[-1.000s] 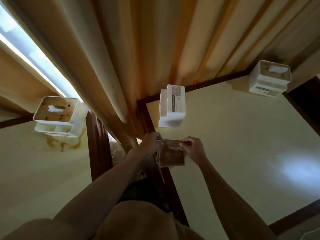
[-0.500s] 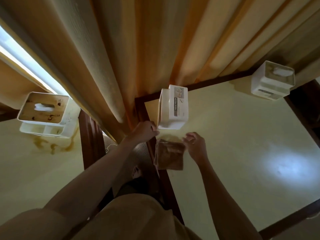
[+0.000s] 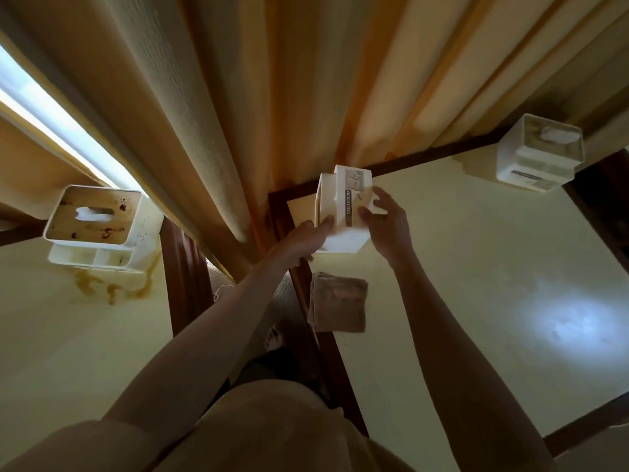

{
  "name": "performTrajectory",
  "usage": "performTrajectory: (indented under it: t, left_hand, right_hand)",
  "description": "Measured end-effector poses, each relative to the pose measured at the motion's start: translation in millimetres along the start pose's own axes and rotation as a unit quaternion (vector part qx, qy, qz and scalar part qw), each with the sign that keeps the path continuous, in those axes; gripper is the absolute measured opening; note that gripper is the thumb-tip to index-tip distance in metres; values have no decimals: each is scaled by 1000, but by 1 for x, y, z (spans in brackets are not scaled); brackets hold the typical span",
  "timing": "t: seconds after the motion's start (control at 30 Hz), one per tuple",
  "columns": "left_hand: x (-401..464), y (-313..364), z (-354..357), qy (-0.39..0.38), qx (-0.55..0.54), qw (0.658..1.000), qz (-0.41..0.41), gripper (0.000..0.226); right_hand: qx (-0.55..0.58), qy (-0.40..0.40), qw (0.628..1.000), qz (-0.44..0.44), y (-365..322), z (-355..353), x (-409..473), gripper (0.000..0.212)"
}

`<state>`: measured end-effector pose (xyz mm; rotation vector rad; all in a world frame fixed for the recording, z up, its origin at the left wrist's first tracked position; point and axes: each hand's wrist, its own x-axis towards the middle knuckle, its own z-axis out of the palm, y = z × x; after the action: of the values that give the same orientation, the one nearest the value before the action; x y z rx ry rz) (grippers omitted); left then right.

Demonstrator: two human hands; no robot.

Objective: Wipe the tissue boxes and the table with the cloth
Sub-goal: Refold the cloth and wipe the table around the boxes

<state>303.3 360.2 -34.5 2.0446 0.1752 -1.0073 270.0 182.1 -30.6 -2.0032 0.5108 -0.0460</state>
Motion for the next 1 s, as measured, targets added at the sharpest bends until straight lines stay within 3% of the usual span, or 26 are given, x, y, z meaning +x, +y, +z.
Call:
performTrajectory:
  t: [0.3, 0.5, 0.6, 0.67, 0.73, 0.87, 1.0]
  left_hand:
    - [14, 11, -15, 47, -65, 997, 1, 66]
    - [10, 5, -23, 67, -171, 981, -59, 74]
    - [7, -2, -18, 0, -261, 959, -112, 82]
    - [8, -3, -15, -31, -309, 944, -113, 82]
    - [11, -2, -14, -36, -319, 943, -92, 75]
    - [16, 0, -23, 4, -303, 951, -64, 63]
    - [11, 2, -32, 85, -265, 961, -8, 58]
  right_hand:
    - [75, 118, 989, 50, 0, 48, -59, 54]
    - [22, 191, 981, 24, -9, 19, -21, 43]
    - [-1, 103, 992, 77, -18, -5, 19, 54]
    - [0, 3, 994, 105, -20, -13, 39, 49]
    - [-15, -37, 992, 120, -23, -17, 48, 39]
    - [-18, -68, 993, 95, -24, -20, 51, 31]
    - [39, -93, 992, 80, -18, -16, 49, 39]
